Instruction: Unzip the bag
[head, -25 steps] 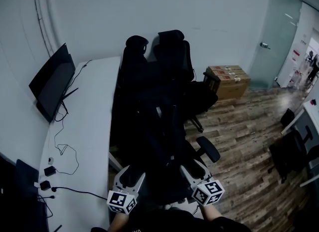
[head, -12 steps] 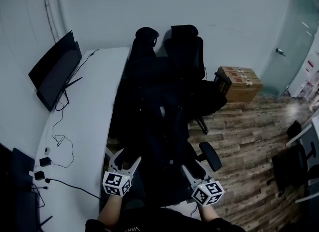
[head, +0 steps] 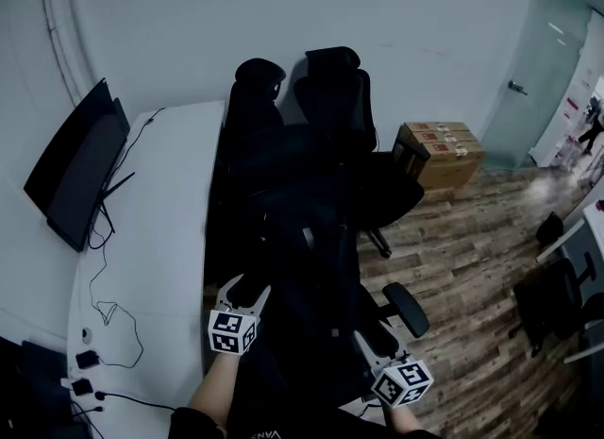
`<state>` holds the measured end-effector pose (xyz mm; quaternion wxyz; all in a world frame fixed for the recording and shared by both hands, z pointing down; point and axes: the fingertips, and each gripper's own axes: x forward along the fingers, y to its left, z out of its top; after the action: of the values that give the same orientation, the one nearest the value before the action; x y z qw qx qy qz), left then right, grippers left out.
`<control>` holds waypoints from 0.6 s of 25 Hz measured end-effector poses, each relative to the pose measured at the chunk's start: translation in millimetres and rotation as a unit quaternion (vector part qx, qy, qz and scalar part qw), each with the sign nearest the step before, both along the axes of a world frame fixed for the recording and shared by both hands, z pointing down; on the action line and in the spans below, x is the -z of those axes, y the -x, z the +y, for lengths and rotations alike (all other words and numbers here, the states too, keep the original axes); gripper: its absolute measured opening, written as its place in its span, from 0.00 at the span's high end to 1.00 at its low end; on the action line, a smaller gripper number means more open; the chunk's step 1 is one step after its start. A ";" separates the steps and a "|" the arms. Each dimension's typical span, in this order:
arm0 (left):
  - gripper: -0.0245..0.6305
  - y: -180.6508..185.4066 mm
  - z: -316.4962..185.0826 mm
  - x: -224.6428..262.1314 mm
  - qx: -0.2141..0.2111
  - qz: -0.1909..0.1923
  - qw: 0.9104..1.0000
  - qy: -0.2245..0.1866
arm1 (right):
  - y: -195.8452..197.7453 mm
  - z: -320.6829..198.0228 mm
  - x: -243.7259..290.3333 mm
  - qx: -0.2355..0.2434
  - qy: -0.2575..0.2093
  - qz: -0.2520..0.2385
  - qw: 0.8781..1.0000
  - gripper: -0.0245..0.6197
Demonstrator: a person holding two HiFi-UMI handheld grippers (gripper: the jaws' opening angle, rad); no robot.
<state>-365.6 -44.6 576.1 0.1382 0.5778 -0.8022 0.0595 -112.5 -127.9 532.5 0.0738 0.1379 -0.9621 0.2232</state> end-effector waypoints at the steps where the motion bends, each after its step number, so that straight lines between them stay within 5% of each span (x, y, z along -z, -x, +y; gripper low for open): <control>1: 0.56 13.0 -7.6 -5.4 -0.003 0.000 1.000 0.004 | 6.5 -2.1 -1.0 -0.006 0.000 0.006 1.000 0.62; 15: 0.51 145.7 -92.5 -79.6 -0.051 -0.006 0.998 0.047 | 94.0 -15.9 -16.5 -0.039 0.018 0.075 0.996 0.62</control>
<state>-511.2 -137.0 655.7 0.1569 0.6102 -0.7691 0.1075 -206.6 -143.8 548.9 0.1398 0.1899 -0.9437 0.2321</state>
